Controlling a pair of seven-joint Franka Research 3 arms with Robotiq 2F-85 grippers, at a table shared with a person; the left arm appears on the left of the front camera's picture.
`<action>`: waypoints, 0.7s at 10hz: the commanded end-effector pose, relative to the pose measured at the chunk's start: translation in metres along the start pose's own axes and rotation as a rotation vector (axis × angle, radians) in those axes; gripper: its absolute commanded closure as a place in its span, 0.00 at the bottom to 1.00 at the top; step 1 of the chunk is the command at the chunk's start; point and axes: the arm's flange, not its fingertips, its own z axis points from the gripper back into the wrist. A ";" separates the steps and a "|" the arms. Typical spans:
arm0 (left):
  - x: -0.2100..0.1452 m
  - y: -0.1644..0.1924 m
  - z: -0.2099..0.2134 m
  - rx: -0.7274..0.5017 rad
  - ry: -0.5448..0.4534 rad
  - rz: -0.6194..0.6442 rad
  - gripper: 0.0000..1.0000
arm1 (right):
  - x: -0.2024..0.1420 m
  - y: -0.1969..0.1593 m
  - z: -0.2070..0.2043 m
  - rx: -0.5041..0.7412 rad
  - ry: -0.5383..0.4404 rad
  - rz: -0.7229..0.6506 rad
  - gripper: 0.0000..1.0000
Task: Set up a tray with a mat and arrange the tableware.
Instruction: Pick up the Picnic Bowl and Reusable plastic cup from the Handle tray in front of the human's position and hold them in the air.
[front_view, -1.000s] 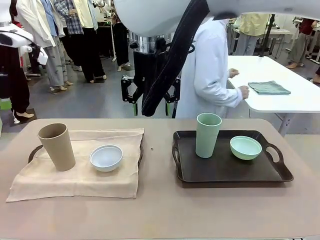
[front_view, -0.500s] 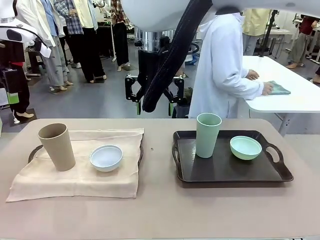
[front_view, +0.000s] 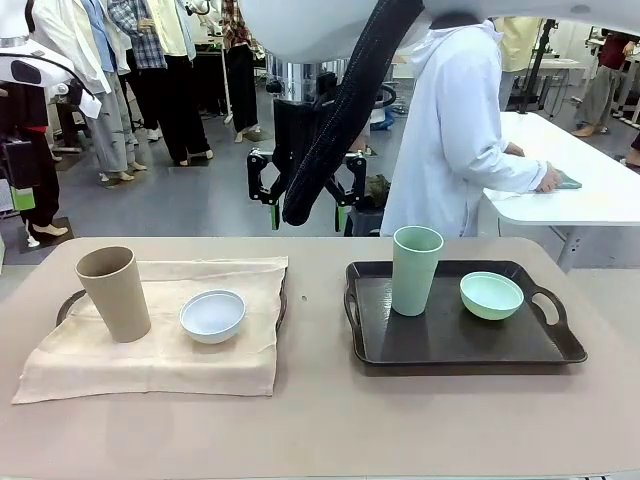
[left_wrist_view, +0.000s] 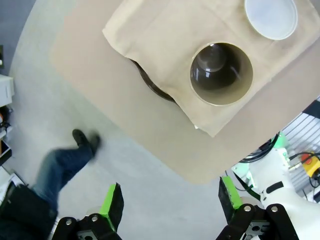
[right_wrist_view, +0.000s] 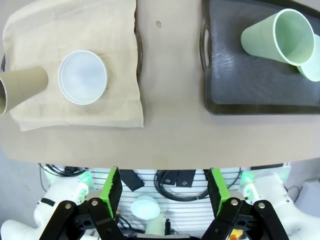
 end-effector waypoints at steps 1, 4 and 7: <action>-0.001 0.001 0.001 -0.004 0.003 -0.019 0.00 | 0.000 -0.001 0.000 -0.004 -0.003 0.000 0.12; -0.001 0.001 0.001 -0.004 0.003 -0.019 0.00 | 0.000 -0.001 0.000 -0.004 -0.003 0.000 0.12; -0.001 0.001 0.001 -0.004 0.003 -0.019 0.00 | 0.000 -0.001 0.000 -0.004 -0.003 0.000 0.12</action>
